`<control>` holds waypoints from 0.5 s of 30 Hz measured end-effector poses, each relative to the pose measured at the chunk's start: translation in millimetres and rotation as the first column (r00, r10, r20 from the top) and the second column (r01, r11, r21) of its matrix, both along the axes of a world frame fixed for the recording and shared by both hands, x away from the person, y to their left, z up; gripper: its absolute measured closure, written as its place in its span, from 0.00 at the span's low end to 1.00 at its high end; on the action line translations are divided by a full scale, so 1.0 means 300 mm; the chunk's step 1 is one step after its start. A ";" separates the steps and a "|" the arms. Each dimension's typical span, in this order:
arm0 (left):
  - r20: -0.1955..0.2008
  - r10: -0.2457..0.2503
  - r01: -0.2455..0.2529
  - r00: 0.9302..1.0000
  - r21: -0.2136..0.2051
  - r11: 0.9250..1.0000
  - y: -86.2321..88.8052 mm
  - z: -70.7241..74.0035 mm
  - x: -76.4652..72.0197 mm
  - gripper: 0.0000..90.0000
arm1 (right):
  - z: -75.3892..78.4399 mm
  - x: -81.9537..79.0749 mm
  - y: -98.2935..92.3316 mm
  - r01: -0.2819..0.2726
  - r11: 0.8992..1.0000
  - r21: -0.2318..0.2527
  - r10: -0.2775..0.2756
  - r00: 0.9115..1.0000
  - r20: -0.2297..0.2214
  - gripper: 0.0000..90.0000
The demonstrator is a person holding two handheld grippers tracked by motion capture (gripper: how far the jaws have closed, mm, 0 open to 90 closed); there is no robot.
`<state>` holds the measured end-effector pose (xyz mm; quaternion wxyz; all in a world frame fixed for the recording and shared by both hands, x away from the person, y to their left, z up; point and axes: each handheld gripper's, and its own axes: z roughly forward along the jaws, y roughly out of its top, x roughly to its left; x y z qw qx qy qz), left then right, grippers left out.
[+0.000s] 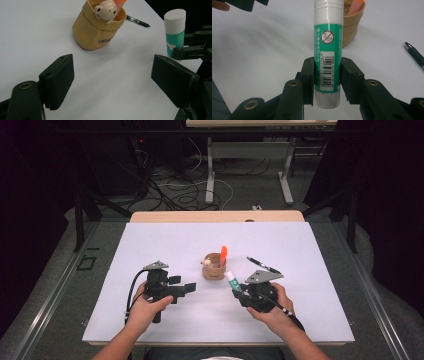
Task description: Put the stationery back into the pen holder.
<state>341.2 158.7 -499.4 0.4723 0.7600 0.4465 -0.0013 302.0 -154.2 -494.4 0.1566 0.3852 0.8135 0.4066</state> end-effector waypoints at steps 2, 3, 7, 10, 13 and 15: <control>-0.004 0.004 -0.004 1.000 0.004 1.000 -0.004 0.003 -0.005 0.25 | -0.006 -0.003 0.016 -0.005 1.000 0.008 0.004 1.000 0.017 0.73; -0.004 0.001 -0.001 1.000 -0.002 1.000 -0.007 0.004 -0.006 0.26 | -0.009 -0.003 0.023 -0.010 1.000 0.011 0.010 1.000 0.023 0.73; -0.002 -0.008 0.008 1.000 -0.002 1.000 -0.025 0.008 -0.015 0.29 | -0.015 -0.011 0.051 -0.032 0.999 0.005 0.032 0.999 0.037 0.73; -0.010 -0.015 0.015 1.000 0.022 1.000 -0.039 0.005 -0.019 0.29 | -0.023 -0.012 0.064 -0.047 0.999 -0.005 0.047 0.998 0.038 0.73; -0.024 -0.014 0.015 1.000 0.020 1.000 -0.049 0.004 -0.020 0.29 | -0.030 -0.012 0.072 -0.054 0.998 -0.014 0.054 0.998 0.042 0.73; -0.033 -0.016 0.016 0.999 0.001 1.000 -0.051 0.006 -0.019 0.29 | -0.034 -0.014 0.078 -0.052 0.999 -0.005 0.052 0.998 0.039 0.73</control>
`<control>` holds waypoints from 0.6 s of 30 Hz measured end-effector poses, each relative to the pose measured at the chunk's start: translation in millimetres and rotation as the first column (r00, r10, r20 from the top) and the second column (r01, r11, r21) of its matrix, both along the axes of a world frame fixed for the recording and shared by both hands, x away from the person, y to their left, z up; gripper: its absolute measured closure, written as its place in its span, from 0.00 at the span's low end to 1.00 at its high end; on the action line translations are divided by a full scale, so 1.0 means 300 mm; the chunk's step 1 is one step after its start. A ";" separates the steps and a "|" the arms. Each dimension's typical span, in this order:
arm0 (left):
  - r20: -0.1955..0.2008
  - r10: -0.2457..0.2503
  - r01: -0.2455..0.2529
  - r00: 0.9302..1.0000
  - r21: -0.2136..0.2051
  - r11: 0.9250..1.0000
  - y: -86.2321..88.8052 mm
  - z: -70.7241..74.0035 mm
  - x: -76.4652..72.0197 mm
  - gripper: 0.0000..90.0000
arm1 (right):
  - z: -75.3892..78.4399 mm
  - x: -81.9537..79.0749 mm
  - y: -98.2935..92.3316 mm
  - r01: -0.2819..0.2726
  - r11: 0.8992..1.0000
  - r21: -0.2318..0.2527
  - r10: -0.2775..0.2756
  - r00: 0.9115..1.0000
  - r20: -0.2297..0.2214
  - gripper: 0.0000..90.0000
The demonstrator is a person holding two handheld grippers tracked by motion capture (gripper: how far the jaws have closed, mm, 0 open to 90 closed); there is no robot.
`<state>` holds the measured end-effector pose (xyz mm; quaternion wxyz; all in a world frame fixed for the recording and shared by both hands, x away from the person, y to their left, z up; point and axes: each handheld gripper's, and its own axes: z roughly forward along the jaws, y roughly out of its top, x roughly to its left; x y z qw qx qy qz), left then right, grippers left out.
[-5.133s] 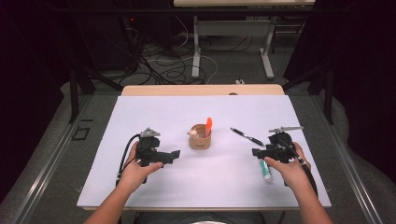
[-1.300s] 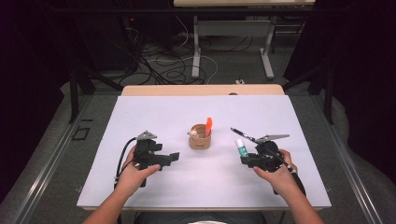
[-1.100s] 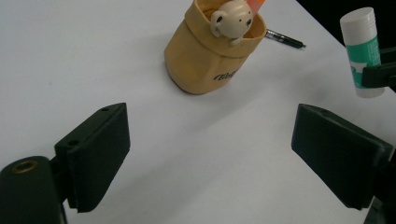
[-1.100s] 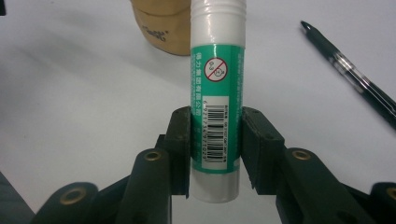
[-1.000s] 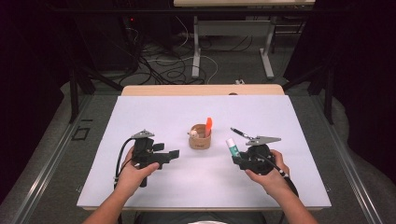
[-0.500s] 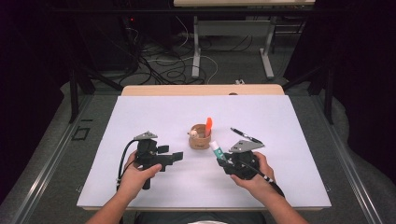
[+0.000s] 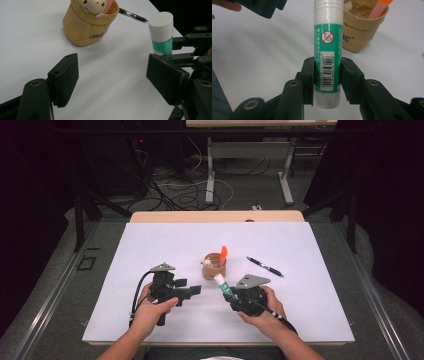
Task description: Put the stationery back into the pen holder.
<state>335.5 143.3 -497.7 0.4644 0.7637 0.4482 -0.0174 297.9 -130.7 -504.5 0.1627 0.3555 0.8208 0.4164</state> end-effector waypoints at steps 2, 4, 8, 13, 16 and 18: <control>0.001 -0.005 0.005 1.000 -0.010 1.000 -0.003 0.004 0.000 0.29 | -0.005 0.001 0.004 -0.005 1.000 0.010 0.005 1.000 0.014 0.73; -0.012 0.002 -0.002 1.000 -0.013 1.000 -0.009 0.009 0.001 0.29 | -0.003 -0.004 0.007 -0.001 1.000 0.002 0.001 1.000 0.003 0.73; -0.041 0.015 -0.017 0.999 -0.037 0.999 -0.018 0.018 0.008 0.34 | -0.004 -0.004 0.011 -0.003 1.000 0.007 0.003 1.000 0.006 0.73; -0.099 0.000 -0.009 0.995 -0.085 0.996 -0.032 0.034 0.014 0.36 | -0.008 -0.002 0.017 -0.007 1.000 0.009 0.007 1.000 0.008 0.73; -0.114 -0.006 -0.004 0.993 -0.094 0.996 -0.045 0.043 0.016 0.36 | -0.009 -0.002 0.017 -0.006 1.000 0.018 0.006 1.000 0.016 0.73; -0.125 -0.012 -0.001 0.992 -0.106 0.994 -0.053 0.051 0.018 0.36 | -0.008 -0.003 0.017 -0.006 1.000 0.021 0.006 1.000 0.017 0.73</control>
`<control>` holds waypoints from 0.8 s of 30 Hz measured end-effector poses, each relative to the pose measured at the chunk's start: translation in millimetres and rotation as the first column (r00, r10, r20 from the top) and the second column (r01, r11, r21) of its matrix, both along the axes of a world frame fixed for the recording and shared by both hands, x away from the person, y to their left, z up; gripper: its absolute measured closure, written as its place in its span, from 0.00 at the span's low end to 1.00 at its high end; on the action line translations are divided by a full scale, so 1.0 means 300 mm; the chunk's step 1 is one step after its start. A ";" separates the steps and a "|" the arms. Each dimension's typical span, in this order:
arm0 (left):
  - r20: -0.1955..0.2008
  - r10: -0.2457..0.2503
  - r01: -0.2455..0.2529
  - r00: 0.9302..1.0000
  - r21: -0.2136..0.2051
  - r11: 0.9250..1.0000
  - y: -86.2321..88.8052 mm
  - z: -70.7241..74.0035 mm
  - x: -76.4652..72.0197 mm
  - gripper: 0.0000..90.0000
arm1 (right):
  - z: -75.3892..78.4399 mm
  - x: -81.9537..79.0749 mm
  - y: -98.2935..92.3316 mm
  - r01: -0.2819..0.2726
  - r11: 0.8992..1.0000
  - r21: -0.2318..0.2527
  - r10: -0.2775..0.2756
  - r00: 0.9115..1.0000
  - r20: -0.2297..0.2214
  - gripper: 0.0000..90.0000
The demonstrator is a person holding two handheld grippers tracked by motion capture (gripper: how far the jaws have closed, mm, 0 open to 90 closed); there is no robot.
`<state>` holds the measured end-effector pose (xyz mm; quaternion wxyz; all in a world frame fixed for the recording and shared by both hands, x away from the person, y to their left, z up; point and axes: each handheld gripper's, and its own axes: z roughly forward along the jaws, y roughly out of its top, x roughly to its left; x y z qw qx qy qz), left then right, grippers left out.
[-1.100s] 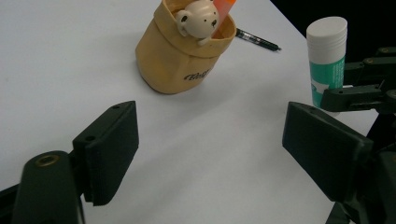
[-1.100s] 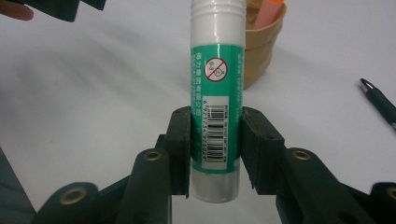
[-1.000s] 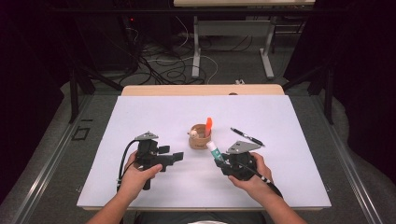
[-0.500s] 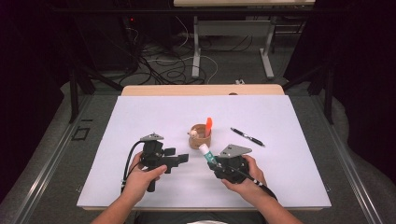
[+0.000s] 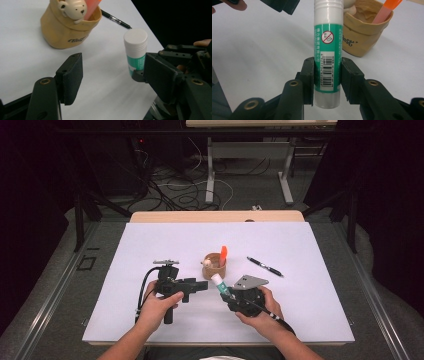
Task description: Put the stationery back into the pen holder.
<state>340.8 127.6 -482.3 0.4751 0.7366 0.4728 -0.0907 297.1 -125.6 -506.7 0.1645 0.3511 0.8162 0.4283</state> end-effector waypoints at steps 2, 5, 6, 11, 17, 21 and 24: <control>-0.005 0.000 0.000 1.000 -0.021 1.000 -0.009 0.005 0.000 0.36 | 0.003 -0.002 -0.002 0.000 1.000 0.001 0.000 1.000 0.004 0.73; -0.017 -0.003 0.003 1.000 -0.031 1.000 -0.027 0.015 0.006 0.36 | 0.004 -0.001 -0.003 0.002 1.000 0.002 -0.002 1.000 0.000 0.73; -0.022 -0.003 0.002 1.000 -0.046 0.999 -0.034 0.015 0.008 0.36 | 0.002 0.000 -0.004 0.002 1.000 0.003 -0.002 1.000 0.000 0.73; -0.045 -0.007 0.004 0.999 -0.053 0.999 -0.063 0.009 0.018 0.36 | -0.001 0.000 0.000 0.001 1.000 0.001 -0.001 1.000 -0.003 0.73; -0.060 -0.012 0.008 0.998 -0.065 0.998 -0.089 0.001 0.027 0.38 | 0.002 -0.005 0.004 -0.008 1.000 0.011 0.008 1.000 0.004 0.73; -0.074 -0.011 0.006 0.997 -0.070 0.998 -0.108 -0.006 0.033 0.41 | 0.004 -0.012 0.010 -0.023 1.000 0.011 0.023 1.000 0.000 0.73; -0.084 -0.021 0.015 0.996 -0.063 0.998 -0.120 -0.012 0.036 0.43 | -0.003 -0.013 0.020 -0.032 0.999 0.028 0.031 0.999 0.021 0.73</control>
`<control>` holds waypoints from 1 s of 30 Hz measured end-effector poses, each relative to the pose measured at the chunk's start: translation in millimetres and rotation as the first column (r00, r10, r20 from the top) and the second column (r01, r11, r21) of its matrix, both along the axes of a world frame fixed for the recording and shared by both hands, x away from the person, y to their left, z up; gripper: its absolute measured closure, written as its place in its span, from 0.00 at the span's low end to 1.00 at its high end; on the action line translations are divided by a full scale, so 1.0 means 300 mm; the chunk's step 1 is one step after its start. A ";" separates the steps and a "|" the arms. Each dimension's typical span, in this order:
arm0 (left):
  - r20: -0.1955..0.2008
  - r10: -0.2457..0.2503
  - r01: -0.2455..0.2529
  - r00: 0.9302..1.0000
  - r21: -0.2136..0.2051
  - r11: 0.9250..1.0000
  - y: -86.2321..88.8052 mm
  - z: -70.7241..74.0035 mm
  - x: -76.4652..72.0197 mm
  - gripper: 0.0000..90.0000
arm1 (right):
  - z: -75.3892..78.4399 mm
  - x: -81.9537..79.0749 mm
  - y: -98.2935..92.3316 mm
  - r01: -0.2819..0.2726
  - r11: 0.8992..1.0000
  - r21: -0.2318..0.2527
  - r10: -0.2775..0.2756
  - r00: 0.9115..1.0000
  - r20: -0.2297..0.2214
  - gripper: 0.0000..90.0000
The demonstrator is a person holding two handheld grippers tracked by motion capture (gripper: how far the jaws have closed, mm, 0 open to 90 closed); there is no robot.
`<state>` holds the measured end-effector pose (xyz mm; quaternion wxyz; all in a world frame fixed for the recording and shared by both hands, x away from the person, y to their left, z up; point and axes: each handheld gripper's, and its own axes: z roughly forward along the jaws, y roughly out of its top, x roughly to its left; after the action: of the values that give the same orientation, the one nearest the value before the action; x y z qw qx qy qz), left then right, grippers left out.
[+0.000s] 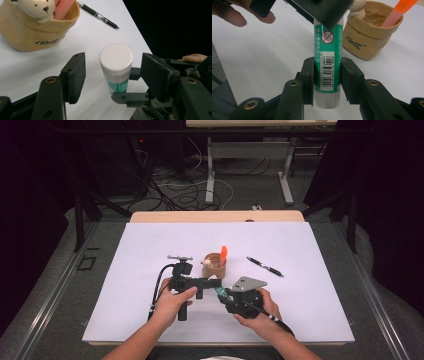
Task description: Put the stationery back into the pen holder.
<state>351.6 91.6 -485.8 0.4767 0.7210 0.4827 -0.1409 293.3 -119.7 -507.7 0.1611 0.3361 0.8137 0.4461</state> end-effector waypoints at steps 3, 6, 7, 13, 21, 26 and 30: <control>-0.008 -0.002 0.002 1.000 -0.005 1.000 -0.011 -0.008 0.002 0.44 | 0.002 -0.004 0.002 -0.013 1.000 -0.018 0.013 1.000 -0.010 0.73; -0.025 -0.008 0.007 1.000 -0.013 1.000 -0.012 -0.012 0.004 0.47 | 0.003 -0.006 0.004 -0.022 1.000 -0.006 0.022 1.000 -0.006 0.73; -0.027 -0.010 0.010 1.000 -0.011 1.000 -0.012 -0.013 0.004 0.49 | 0.004 -0.006 0.004 -0.020 1.000 -0.004 0.020 1.000 -0.007 0.73; -0.050 -0.015 0.014 0.999 -0.017 1.000 -0.003 -0.014 0.001 0.55 | 0.001 -0.007 0.005 -0.023 1.000 -0.008 0.023 1.000 -0.009 0.73; -0.056 -0.021 0.020 0.998 -0.018 1.000 0.000 -0.018 0.001 0.64 | -0.005 -0.008 0.011 -0.033 0.999 -0.018 0.033 0.999 -0.011 0.73; -0.062 -0.005 0.003 0.998 -0.024 1.000 0.003 -0.024 -0.001 0.70 | -0.004 -0.009 0.010 -0.034 0.999 -0.016 0.034 0.999 -0.012 0.73; -0.092 0.002 -0.006 0.996 -0.043 0.999 0.002 -0.025 -0.004 0.71 | -0.007 -0.009 0.012 -0.037 0.999 -0.020 0.037 0.999 -0.015 0.73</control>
<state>350.5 92.3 -493.3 0.4698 0.7023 0.5024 -0.1834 290.5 -116.1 -509.7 0.1502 0.3227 0.8254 0.4382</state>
